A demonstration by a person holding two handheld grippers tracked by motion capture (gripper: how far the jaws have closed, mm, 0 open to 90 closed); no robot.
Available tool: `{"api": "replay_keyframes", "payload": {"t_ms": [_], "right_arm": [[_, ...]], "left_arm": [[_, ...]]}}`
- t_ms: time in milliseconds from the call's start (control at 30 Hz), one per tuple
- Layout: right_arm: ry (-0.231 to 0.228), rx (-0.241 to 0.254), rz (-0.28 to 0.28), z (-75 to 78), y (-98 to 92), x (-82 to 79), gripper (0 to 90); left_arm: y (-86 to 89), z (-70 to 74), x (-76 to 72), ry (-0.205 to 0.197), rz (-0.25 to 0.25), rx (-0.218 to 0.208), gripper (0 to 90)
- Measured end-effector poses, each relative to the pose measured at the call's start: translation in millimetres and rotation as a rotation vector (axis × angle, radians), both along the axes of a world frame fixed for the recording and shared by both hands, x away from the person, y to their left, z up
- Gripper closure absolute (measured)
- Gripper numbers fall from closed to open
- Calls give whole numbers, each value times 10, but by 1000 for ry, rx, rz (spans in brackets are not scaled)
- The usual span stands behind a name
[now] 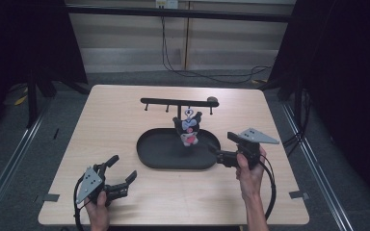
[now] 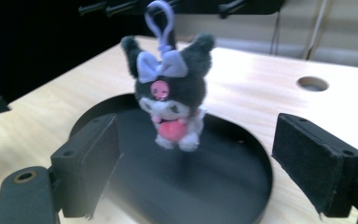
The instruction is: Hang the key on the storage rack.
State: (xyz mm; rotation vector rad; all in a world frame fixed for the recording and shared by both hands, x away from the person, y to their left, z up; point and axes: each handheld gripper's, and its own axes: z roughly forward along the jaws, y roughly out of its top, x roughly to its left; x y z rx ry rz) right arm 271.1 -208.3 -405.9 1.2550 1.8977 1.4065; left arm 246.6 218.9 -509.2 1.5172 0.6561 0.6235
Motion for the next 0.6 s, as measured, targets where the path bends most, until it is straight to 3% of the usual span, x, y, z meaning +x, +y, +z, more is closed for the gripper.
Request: {"api": "replay_keyframes", "payload": {"t_ms": [67, 200, 367, 433, 533, 600], "right_arm": [[-11, 3, -9, -29, -16, -21, 143], [-51, -30, -100, -265, -101, -144, 147], [-82, -4, -152, -458, -166, -216, 138], [-124, -24, -202, -621, -182, -253, 138], [-147, -33, -218, -733, -184, -272, 138], [-190, -28, -241, -865, -179, -299, 141]], "left_arm": [[0, 0, 0, 0, 0, 0, 155], [-2, -1, 0, 0, 1, -1, 155], [-3, -1, -4, 2, 4, -3, 155], [-3, -2, -6, 0, 5, -3, 155], [-1, -1, -1, -2, 0, -2, 155], [-3, -2, -5, 0, 5, -3, 155]]}}
